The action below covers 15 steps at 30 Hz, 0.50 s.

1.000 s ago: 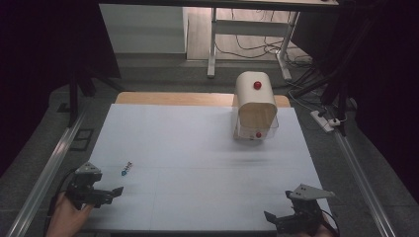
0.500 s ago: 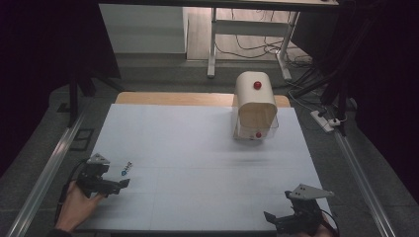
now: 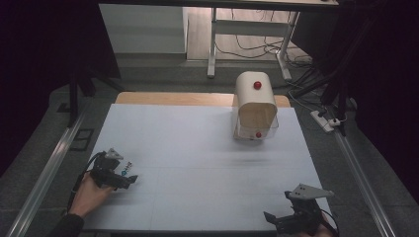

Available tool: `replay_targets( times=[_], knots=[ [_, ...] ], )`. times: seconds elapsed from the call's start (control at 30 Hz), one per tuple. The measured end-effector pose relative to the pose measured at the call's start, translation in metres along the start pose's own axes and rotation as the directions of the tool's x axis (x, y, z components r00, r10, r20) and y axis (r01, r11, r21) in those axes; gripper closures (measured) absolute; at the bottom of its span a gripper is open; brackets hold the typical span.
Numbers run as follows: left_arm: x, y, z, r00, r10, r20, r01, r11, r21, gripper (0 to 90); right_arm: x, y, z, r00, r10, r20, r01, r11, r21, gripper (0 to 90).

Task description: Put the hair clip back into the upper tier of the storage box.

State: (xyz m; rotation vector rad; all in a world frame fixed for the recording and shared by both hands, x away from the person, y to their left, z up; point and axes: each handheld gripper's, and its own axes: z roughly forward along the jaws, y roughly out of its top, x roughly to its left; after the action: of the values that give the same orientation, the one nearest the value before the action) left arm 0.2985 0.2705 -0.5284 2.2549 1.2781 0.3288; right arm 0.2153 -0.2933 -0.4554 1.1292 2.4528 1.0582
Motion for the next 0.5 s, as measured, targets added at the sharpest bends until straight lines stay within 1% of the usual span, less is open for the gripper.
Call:
replay_targets(
  times=[0.03,0.07,0.13,0.17,0.23,0.27,0.3,0.33,0.37,0.4,0.43,0.47,0.5],
  knots=[
    [0.001,0.002,0.004,1.0,0.005,-0.002,-0.005,0.9999,0.009,0.0,0.0,0.0,0.0,1.0,0.0,-0.001,0.0,1.0,0.0,0.0],
    [0.001,0.002,0.004,1.0,0.005,-0.002,-0.005,0.9999,0.009,0.0,0.0,0.0,0.0,1.0,0.0,-0.001,0.0,1.0,0.0,0.0],
    [0.002,0.004,0.009,1.0,0.0,-0.009,0.0,0.9996,0.028,0.0,0.0,0.0,0.0,1.0,0.001,-0.002,-0.001,1.0,0.001,0.0],
    [0.003,0.005,0.012,0.9999,0.001,-0.012,0.0,0.9987,0.051,0.0,0.0,0.0,0.0,1.0,0.001,-0.004,-0.001,1.0,0.001,0.0],
    [0.003,0.005,0.017,0.9999,-0.001,-0.015,0.002,0.9968,0.08,0.3,0.0,0.0,0.0,1.0,0.0,-0.004,0.0,1.0,0.001,0.0],
    [0.004,0.005,0.017,0.9999,-0.013,-0.006,0.014,0.9969,0.077,1.6,0.0,0.0,0.0,1.0,0.0,-0.004,0.0,1.0,0.0,0.0],
    [0.004,0.006,0.017,0.9998,-0.019,-0.009,0.019,0.9969,0.077,3.2,0.0,0.0,0.0,1.0,-0.001,-0.005,0.001,1.0,0.0,0.0],
    [0.004,0.006,0.016,0.9998,-0.017,-0.011,0.018,0.9969,0.077,6.1,0.0,0.0,0.0,1.0,-0.001,-0.005,0.001,1.0,0.0,0.0],
    [0.003,0.006,0.014,0.9999,-0.012,-0.006,0.013,0.9973,0.073,6.1,0.0,0.0,0.0,1.0,-0.001,-0.005,0.001,1.0,0.0,0.0],
    [0.002,0.006,0.013,1.0,-0.005,-0.002,0.005,0.9979,0.064,19.0,0.0,0.0,0.0,1.0,-0.001,-0.007,0.001,1.0,0.001,1.0],
    [0.002,0.006,0.011,1.0,0.001,0.0,-0.001,0.9982,0.061,25.9,0.0,0.0,0.0,1.0,-0.003,-0.007,0.003,1.0,0.001,2.3],
    [0.002,0.007,0.01,1.0,-0.003,-0.003,0.003,0.9981,0.062,25.9,0.0,0.0,0.0,1.0,-0.003,-0.007,0.003,1.0,0.001,2.3],
    [0.003,0.008,0.009,0.9999,-0.015,-0.007,0.015,0.9978,0.064,35.6,0.0,0.0,0.0,0.9999,-0.004,-0.009,0.004,1.0,0.003,2.4]
  ],
)
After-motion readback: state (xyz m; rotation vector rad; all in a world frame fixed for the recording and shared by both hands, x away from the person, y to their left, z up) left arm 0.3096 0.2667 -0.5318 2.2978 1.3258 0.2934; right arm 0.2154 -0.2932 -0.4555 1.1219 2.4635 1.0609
